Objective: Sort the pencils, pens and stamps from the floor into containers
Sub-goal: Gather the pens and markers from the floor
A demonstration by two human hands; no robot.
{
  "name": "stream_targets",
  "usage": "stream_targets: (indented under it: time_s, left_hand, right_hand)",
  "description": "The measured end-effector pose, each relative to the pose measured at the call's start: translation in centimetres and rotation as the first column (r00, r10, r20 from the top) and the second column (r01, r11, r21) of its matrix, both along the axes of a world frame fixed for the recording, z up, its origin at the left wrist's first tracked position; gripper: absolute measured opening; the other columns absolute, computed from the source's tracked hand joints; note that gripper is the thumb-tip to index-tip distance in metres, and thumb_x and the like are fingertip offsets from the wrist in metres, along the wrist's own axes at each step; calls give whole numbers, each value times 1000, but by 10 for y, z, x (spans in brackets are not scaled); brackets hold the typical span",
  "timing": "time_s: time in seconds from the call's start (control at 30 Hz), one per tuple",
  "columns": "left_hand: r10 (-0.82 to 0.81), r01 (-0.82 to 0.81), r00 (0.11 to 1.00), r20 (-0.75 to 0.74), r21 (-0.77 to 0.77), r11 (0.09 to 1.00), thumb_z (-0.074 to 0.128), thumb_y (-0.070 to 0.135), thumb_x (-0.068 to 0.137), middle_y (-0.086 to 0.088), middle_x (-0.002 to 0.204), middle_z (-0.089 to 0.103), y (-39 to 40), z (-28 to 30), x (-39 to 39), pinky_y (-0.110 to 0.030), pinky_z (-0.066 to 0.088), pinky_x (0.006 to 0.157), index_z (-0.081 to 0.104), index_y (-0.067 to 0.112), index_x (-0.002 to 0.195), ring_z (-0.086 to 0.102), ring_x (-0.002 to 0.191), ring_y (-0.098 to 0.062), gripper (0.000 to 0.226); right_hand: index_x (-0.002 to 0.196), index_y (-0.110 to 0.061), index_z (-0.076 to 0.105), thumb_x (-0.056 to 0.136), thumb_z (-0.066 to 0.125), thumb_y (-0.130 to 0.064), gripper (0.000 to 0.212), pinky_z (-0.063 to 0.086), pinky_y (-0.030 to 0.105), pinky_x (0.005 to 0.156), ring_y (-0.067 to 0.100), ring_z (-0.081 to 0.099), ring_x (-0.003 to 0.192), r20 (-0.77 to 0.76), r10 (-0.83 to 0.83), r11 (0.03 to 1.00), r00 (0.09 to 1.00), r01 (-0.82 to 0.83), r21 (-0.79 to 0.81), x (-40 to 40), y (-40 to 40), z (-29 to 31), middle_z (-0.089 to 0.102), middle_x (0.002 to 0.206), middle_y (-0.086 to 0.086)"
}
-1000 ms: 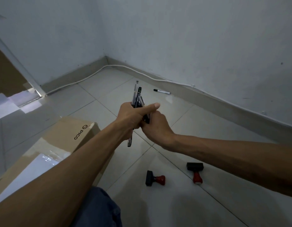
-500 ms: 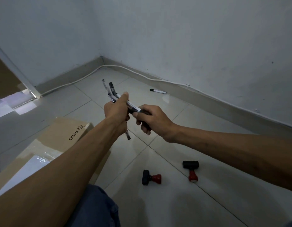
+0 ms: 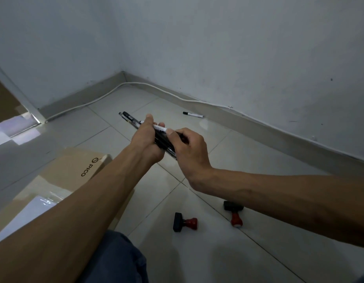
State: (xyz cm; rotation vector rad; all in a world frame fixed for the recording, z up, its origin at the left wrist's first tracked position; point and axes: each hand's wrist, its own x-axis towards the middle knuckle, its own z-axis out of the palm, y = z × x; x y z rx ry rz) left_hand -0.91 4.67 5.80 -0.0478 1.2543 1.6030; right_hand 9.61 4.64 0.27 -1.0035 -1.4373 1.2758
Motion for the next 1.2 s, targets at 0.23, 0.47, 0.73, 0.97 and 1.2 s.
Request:
stream_targets:
  time_s: [0.23, 0.47, 0.73, 0.97, 1.2]
  left_hand:
    - [-91, 90, 996, 21, 23, 996, 75, 33, 94, -11, 105, 69, 0, 3, 4, -58, 60, 92, 62, -1, 125, 75, 102, -31, 47]
    - [-211, 210, 978, 3, 34, 977, 64, 21, 102, -15, 69, 72, -3, 8, 13, -47, 64, 77, 63, 0, 102, 76, 68, -28, 21]
    - [-12, -2, 994, 112, 122, 993, 64, 18, 102, -1, 70, 65, 1, 7, 4, -23, 55, 66, 63, 8, 95, 60, 61, -10, 12]
    - [-214, 215, 977, -20, 116, 970, 68, 20, 98, 0, 67, 60, -10, 13, 36, -26, 55, 56, 63, 10, 81, 59, 57, -12, 21]
    - [-243, 239, 969, 39, 88, 967, 72, 22, 96, 1, 71, 59, -11, 10, 45, -32, 61, 84, 64, 13, 94, 61, 68, -13, 12]
  right_hand:
    - [102, -15, 69, 98, 68, -36, 22, 54, 18, 74, 10, 66, 89, -119, -68, 998, 991, 68, 1, -4, -11, 10, 69, 94, -4]
    - [100, -17, 67, 97, 67, -41, 24, 61, 29, 78, 13, 70, 88, -142, -128, 991, 981, 122, -51, -8, -3, 15, 72, 92, -1]
    - [106, -12, 64, 102, 50, -54, 45, 49, 30, 74, 16, 61, 86, -182, -213, 929, 960, 141, -342, -6, 11, 14, 62, 91, 1]
    - [97, -15, 69, 93, 51, -64, 52, 58, 47, 96, 24, 75, 99, -319, -232, 852, 919, 34, -523, -14, 11, 11, 78, 104, 7]
    - [100, -12, 69, 94, 56, -64, 54, 58, 40, 96, 23, 75, 101, -435, -258, 789, 863, -72, -610, -12, 12, 19, 77, 113, 7]
